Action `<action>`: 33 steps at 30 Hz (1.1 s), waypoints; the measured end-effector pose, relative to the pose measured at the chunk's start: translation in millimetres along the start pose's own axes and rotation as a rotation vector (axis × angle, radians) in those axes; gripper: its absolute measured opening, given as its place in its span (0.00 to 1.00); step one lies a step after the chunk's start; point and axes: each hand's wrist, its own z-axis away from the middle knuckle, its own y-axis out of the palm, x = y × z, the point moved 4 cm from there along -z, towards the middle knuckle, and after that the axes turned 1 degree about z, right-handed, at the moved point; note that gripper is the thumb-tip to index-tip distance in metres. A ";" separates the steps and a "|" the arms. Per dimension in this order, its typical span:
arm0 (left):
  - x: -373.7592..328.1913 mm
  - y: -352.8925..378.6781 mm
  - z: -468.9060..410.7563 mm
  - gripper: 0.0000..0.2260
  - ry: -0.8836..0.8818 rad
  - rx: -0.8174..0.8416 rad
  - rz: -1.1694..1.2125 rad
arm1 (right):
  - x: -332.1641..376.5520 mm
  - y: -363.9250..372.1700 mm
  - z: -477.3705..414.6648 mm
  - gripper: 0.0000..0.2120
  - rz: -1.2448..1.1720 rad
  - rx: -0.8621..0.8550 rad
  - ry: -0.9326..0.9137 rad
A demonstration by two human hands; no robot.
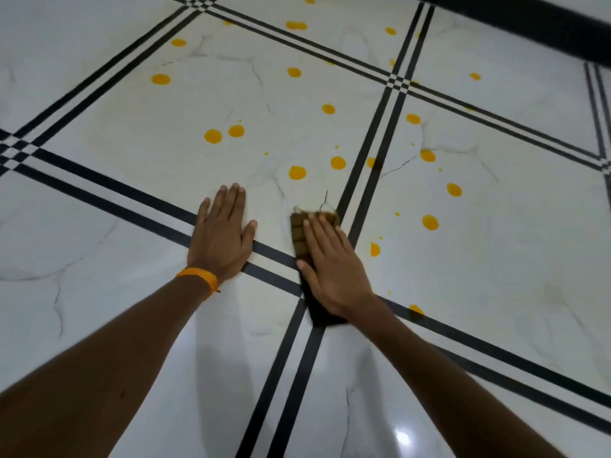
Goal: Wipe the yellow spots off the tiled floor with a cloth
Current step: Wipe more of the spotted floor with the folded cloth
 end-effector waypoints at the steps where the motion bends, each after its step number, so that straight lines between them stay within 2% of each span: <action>1: 0.0 -0.3 -0.9 0.30 0.005 -0.003 0.002 | -15.8 -3.4 21.2 0.33 -0.010 -0.005 0.007; 5: 0.9 1.4 -0.7 0.30 0.011 -0.016 -0.014 | -110.4 -15.0 28.8 0.36 0.041 -0.055 0.333; 7: -1.2 2.7 -0.9 0.30 0.019 -0.010 -0.018 | -105.1 -19.8 4.7 0.38 0.004 -0.087 0.429; 8: 2.1 3.5 -0.3 0.30 0.014 -0.007 -0.022 | -86.1 -16.0 -2.1 0.38 -0.009 -0.088 0.407; 10: -1.7 -0.8 0.3 0.30 0.005 -0.020 -0.029 | -54.5 -10.1 15.1 0.35 -0.007 -0.035 0.208; 12: -14.5 -6.1 3.8 0.30 0.023 -0.032 -0.045 | -64.9 -12.3 52.1 0.34 0.012 0.005 0.053; 13: -26.7 -7.5 7.4 0.29 0.055 -0.033 -0.038 | -85.3 -16.0 66.4 0.34 0.020 -0.015 0.066; 16: -73.3 0.9 14.8 0.29 0.144 -0.007 0.062 | -151.6 -26.2 64.3 0.37 0.039 -0.028 0.325; 19: -110.3 7.5 -14.7 0.29 0.150 -0.008 0.101 | -153.8 -27.3 19.9 0.39 0.028 -0.080 0.478; 20: -115.4 9.1 -25.5 0.29 0.155 -0.008 0.081 | -143.8 -24.8 13.8 0.39 0.027 -0.085 0.466; 24: -113.2 22.0 -35.9 0.31 0.142 0.021 0.039 | -128.8 -23.5 62.8 0.35 0.020 -0.010 0.148; 26: -111.1 27.5 -30.4 0.31 0.144 0.006 0.027 | -165.3 -27.5 79.6 0.36 0.032 -0.028 0.193; 28: -111.6 31.4 -33.8 0.30 0.151 -0.005 0.018 | -207.1 -31.1 64.5 0.38 0.033 -0.067 0.387; 30: -111.4 31.2 -36.0 0.30 0.150 -0.011 0.018 | -209.9 -32.7 31.7 0.39 0.038 -0.126 0.545; 32: -110.6 31.3 -35.2 0.30 0.151 -0.010 0.029 | -170.1 -27.1 10.9 0.37 0.014 -0.133 0.505; 33: -109.8 30.8 -34.0 0.30 0.153 -0.013 0.040 | -143.5 -22.9 13.7 0.36 0.008 -0.096 0.374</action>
